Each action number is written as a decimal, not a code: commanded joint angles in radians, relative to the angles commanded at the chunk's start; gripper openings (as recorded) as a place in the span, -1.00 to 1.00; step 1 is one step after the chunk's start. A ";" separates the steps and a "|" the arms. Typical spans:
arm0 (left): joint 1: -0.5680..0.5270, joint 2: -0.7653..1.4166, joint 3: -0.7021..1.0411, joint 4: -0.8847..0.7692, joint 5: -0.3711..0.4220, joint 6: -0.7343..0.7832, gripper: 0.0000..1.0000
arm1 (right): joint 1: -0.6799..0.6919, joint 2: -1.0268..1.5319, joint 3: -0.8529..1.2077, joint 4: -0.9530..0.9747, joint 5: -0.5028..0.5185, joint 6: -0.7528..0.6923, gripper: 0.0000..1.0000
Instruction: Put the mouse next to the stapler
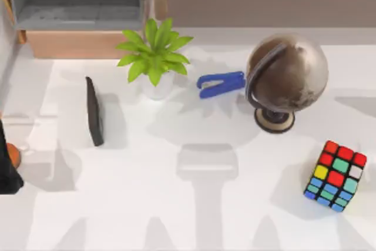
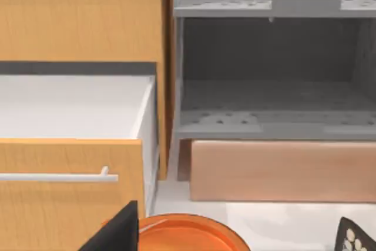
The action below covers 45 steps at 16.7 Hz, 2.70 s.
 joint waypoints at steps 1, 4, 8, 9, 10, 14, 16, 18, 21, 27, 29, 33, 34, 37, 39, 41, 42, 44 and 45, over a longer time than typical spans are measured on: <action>0.000 0.000 0.000 0.000 0.000 0.000 1.00 | 0.000 0.000 0.000 0.000 0.000 0.000 1.00; 0.005 0.028 0.024 -0.015 0.000 0.003 1.00 | 0.000 0.000 0.000 0.000 0.000 0.000 1.00; 0.035 0.200 0.179 -0.108 -0.001 0.019 1.00 | 0.000 0.000 0.000 0.000 0.000 0.000 1.00; 0.045 0.264 0.237 -0.142 -0.002 0.024 1.00 | 0.000 0.000 0.000 0.000 0.000 0.000 1.00; 0.057 0.333 0.302 -0.179 -0.002 0.031 1.00 | 0.000 0.000 0.000 0.000 0.000 0.000 1.00; 0.110 0.672 0.621 -0.359 -0.002 0.059 1.00 | 0.000 0.000 0.000 0.000 0.000 0.000 1.00; 0.139 0.867 0.808 -0.461 -0.002 0.075 1.00 | 0.000 0.000 0.000 0.000 0.000 0.000 1.00; 0.169 1.074 1.007 -0.568 -0.001 0.090 1.00 | 0.000 0.000 0.000 0.000 0.000 0.000 1.00; 0.214 1.394 1.316 -0.733 0.000 0.112 1.00 | 0.000 0.000 0.000 0.000 0.000 0.000 1.00; 0.295 2.009 1.911 -1.045 0.005 0.150 1.00 | 0.000 0.000 0.000 0.000 0.000 0.000 1.00; 0.314 2.187 2.082 -1.135 0.009 0.161 1.00 | 0.000 0.000 0.000 0.000 0.000 0.000 1.00; 0.334 2.465 2.346 -1.273 0.016 0.178 1.00 | 0.000 0.000 0.000 0.000 0.000 0.000 1.00; 0.335 2.516 2.394 -1.298 0.018 0.182 1.00 | 0.000 0.000 0.000 0.000 0.000 0.000 1.00; 0.326 2.604 2.481 -1.341 0.023 0.189 1.00 | 0.000 0.000 0.000 0.000 0.000 0.000 1.00; 0.323 2.614 2.491 -1.346 0.024 0.190 1.00 | 0.000 0.000 0.000 0.000 0.000 0.000 1.00; 0.323 2.614 2.491 -1.346 0.024 0.190 1.00 | 0.000 0.000 0.000 0.000 0.000 0.000 1.00; 0.323 2.614 2.491 -1.346 0.024 0.190 1.00 | 0.000 0.000 0.000 0.000 0.000 0.000 1.00; 0.326 2.615 2.487 -1.344 0.023 0.190 1.00 | 0.000 0.000 0.000 0.000 0.000 0.000 1.00; 0.327 2.613 2.482 -1.339 0.023 0.191 1.00 | 0.000 0.000 0.000 0.000 0.000 0.000 1.00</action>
